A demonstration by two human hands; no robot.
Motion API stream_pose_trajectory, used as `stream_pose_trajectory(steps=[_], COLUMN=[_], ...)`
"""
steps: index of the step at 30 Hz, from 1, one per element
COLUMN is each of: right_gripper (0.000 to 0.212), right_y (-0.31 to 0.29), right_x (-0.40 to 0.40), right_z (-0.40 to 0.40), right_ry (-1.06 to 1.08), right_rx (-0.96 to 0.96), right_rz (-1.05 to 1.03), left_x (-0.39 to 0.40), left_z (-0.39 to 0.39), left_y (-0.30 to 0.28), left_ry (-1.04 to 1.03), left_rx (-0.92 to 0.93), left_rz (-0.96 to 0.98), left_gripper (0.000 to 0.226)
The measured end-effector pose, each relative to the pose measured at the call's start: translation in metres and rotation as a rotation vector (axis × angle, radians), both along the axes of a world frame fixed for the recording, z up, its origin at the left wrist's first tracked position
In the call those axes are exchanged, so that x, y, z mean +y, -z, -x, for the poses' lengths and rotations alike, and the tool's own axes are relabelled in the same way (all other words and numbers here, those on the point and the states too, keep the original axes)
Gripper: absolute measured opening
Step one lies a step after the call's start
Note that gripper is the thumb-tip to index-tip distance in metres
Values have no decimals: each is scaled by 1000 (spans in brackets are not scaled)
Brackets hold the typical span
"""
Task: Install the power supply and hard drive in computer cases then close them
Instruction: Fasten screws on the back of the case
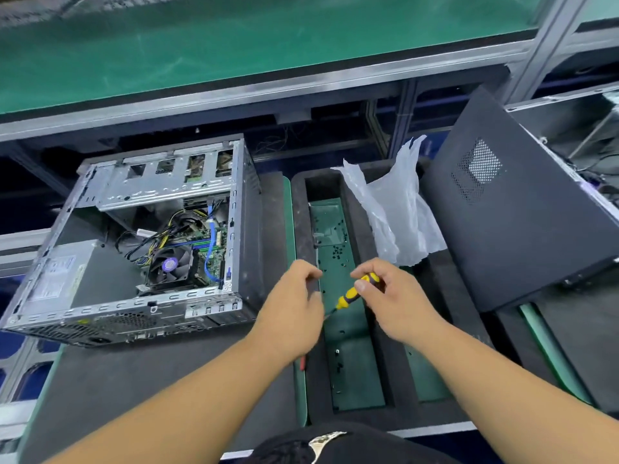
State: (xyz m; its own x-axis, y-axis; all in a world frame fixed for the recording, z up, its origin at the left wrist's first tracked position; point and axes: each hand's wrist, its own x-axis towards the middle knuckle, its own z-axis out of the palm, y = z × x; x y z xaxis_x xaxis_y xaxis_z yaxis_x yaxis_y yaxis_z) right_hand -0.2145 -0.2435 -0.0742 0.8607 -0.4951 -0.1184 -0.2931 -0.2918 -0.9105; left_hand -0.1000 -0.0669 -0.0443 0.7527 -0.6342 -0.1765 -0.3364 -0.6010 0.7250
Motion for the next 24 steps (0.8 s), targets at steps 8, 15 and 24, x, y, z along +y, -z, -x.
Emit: stream_pose_trajectory(steps=[8,15,24], right_gripper=[19,20,16], right_y=[45,50,33], right_x=[4,18,-3], right_z=[28,25,22], right_ry=[-292,-296,-83], right_rx=[228,250,130], right_rz=[552,601,357], left_x=[30,37,40], left_z=[10,11,10], left_y=[18,20,21], left_ry=[-324,-405,-384], left_rx=[311,382,470], left_rz=[155,148,83], left_gripper=[36,26,25])
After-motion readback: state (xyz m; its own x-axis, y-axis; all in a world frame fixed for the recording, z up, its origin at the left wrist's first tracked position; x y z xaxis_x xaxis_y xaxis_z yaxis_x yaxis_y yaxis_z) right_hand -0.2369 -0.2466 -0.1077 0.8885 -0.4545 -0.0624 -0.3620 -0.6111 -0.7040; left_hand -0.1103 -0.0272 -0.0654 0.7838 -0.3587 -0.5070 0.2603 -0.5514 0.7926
